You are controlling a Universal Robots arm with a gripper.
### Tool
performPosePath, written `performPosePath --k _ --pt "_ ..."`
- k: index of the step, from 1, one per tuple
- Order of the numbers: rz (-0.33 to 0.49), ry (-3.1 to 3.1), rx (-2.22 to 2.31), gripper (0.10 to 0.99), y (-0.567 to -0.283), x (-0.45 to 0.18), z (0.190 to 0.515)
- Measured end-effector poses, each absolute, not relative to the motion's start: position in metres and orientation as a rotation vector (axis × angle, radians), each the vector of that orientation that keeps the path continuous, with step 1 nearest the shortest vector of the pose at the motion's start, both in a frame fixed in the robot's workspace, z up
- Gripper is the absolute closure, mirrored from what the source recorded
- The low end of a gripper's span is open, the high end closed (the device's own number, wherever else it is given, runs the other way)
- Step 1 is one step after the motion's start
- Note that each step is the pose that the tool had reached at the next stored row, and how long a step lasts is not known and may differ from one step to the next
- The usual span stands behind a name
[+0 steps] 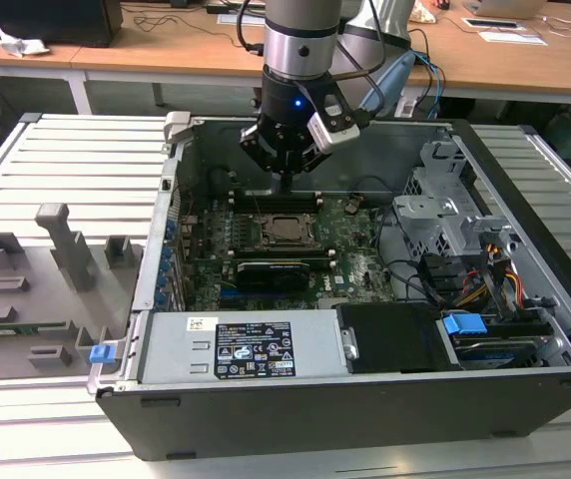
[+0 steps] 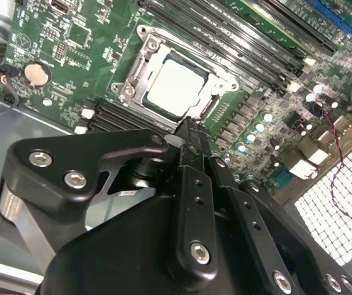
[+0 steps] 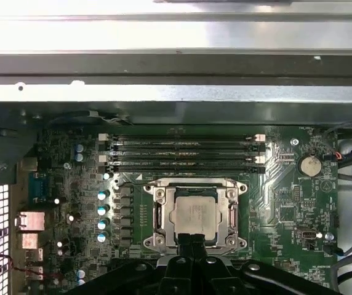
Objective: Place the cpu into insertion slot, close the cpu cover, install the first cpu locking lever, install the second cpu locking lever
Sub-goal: 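Install the first cpu locking lever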
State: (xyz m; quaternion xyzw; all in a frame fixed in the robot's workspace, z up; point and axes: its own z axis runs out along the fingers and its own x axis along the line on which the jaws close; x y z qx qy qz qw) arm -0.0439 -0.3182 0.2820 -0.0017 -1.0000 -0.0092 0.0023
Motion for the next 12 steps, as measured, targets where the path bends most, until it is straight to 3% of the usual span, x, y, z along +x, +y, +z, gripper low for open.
performPosePath --k 12 --pt "-0.030 -3.138 0.059 0.980 -0.318 -0.061 0.280"
